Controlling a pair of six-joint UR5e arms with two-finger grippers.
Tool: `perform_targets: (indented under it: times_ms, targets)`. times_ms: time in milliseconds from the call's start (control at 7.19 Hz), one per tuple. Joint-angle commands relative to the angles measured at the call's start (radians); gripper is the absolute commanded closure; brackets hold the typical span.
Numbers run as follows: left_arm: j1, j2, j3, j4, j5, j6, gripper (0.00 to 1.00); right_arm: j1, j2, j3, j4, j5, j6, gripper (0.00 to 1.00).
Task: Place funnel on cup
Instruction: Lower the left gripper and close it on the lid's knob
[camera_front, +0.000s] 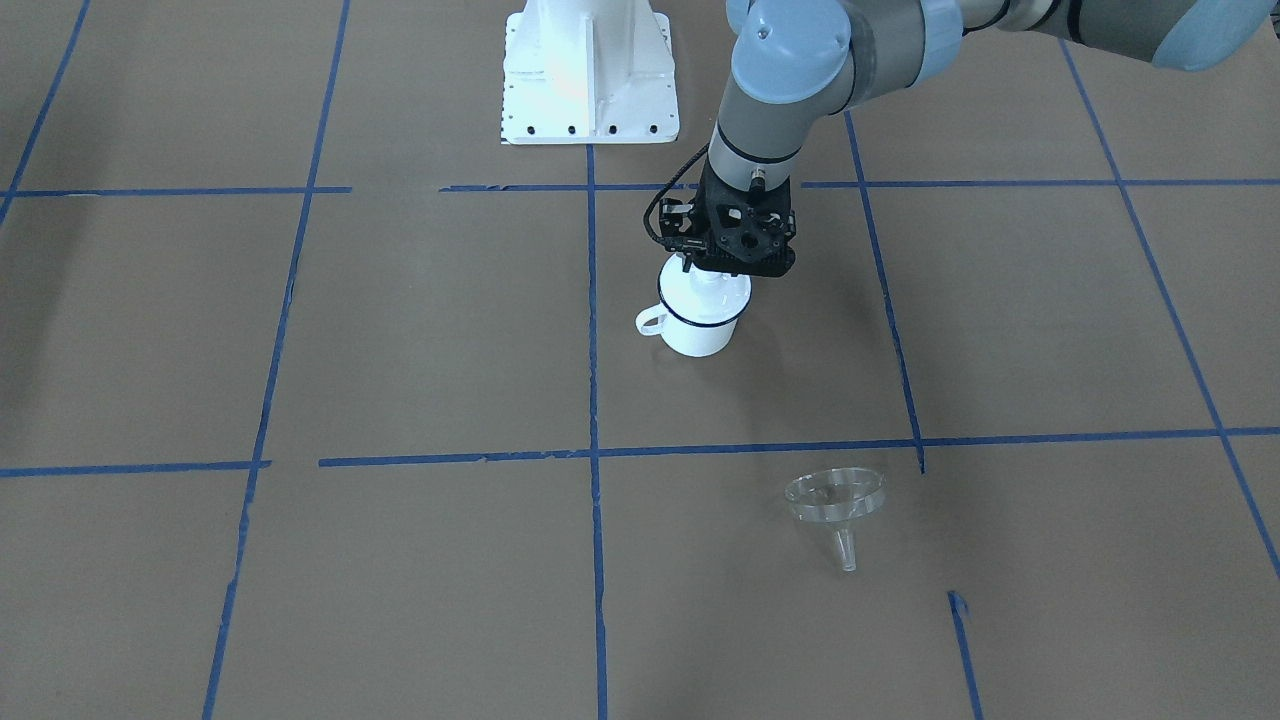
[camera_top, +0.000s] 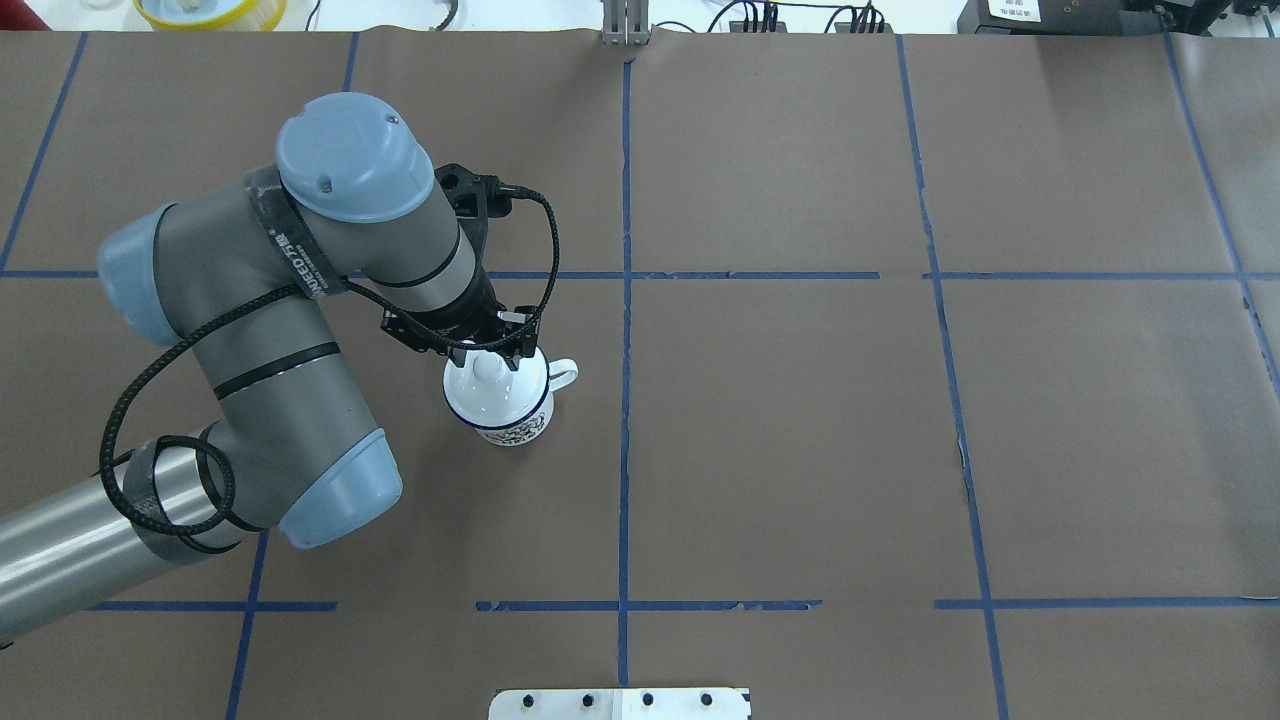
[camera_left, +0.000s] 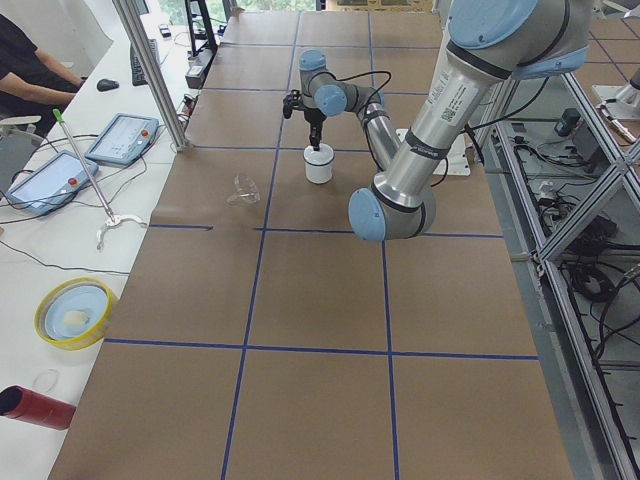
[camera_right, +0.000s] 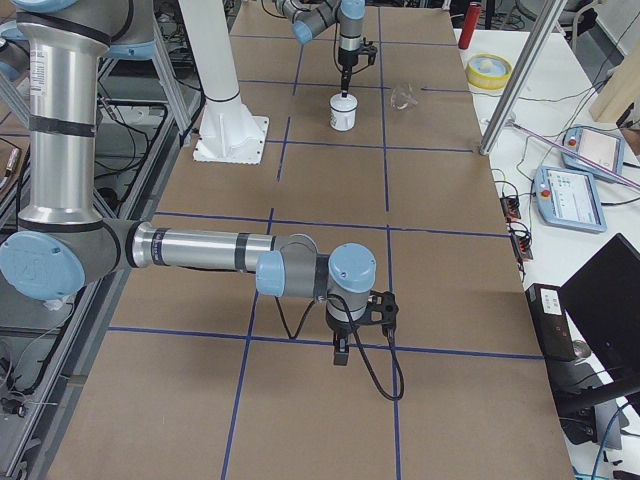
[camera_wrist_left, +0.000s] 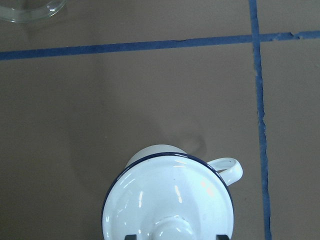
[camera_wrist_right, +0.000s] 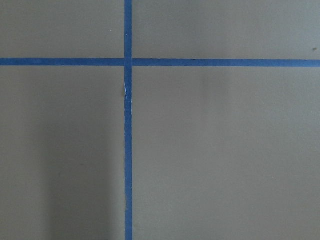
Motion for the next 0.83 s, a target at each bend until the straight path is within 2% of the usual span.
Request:
perform_targets:
  times_ms: [0, 695]
  targets:
    - [0.002, 0.003, 0.001, -0.002, 0.0, 0.0, 0.42, 0.0, 0.002, 0.0, 0.0, 0.0, 0.0, 0.0]
    - [0.021, 0.003, 0.008, -0.003, 0.0, -0.002, 0.43, 0.0, 0.002, 0.0, 0.0, 0.0, 0.0, 0.0]
